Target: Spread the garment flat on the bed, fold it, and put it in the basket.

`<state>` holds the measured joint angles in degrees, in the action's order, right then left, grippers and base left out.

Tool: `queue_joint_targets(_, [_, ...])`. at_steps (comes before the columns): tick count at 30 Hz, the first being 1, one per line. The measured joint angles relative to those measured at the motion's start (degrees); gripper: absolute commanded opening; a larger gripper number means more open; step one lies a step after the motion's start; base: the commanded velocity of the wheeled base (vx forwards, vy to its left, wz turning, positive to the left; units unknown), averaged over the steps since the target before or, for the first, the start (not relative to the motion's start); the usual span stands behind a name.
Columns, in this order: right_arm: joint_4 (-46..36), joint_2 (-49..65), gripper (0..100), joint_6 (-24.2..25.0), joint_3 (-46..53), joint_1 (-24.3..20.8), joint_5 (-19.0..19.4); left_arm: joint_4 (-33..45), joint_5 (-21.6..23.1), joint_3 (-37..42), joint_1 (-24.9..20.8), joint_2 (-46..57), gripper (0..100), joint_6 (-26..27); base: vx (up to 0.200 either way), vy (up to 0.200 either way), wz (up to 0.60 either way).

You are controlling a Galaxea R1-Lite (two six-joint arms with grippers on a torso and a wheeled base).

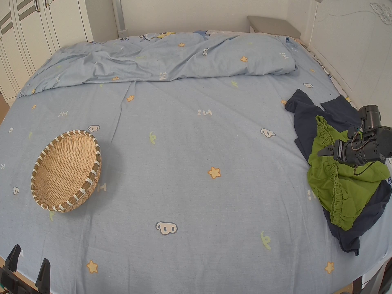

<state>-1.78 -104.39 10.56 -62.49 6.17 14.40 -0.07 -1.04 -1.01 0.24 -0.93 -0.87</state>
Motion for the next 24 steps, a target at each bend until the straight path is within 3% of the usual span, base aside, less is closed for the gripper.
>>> queue_joint_targets(14, [-1.06,-1.51,0,3.38,-2.54,-0.05,3.36,0.0,0.0,0.0,0.0,0.0,100,0.02,0.0,0.0,0.0])
queue_joint_targets(24, [-11.24,5.85,0,4.16,-6.22,-8.73,3.33,0.0,0.0,0.0,-0.02,0.0,100,0.02,0.0,0.0,0.0])
